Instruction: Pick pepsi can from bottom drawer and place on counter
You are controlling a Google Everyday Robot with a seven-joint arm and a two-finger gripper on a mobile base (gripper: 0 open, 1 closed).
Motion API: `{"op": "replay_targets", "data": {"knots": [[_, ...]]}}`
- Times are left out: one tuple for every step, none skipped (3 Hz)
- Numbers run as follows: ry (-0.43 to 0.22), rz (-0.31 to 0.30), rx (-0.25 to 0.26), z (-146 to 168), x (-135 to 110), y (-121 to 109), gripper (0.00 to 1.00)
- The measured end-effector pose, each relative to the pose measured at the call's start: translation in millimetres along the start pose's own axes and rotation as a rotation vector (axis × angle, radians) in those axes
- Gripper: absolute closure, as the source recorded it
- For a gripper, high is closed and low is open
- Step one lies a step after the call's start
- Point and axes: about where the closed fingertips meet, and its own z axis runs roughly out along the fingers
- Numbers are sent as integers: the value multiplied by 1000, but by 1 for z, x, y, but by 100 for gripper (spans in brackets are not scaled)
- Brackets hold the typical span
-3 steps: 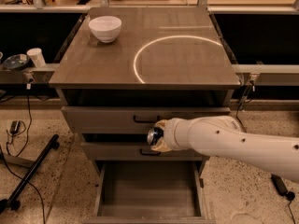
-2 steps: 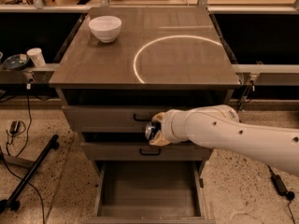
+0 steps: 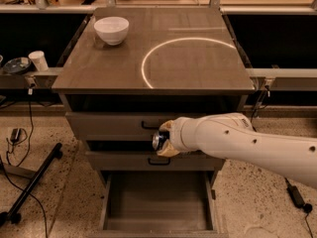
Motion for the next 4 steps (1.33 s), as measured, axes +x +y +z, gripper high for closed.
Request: {"op": "replay_targets", "data": {"knots": [[-7,16,-12,-7,-3,14,100],[-11,19,-8,-20,-10,24,100],[-8,6,5,-29,-15,21,100],[-4,-14,38,-40,-23,-3,100]]}}
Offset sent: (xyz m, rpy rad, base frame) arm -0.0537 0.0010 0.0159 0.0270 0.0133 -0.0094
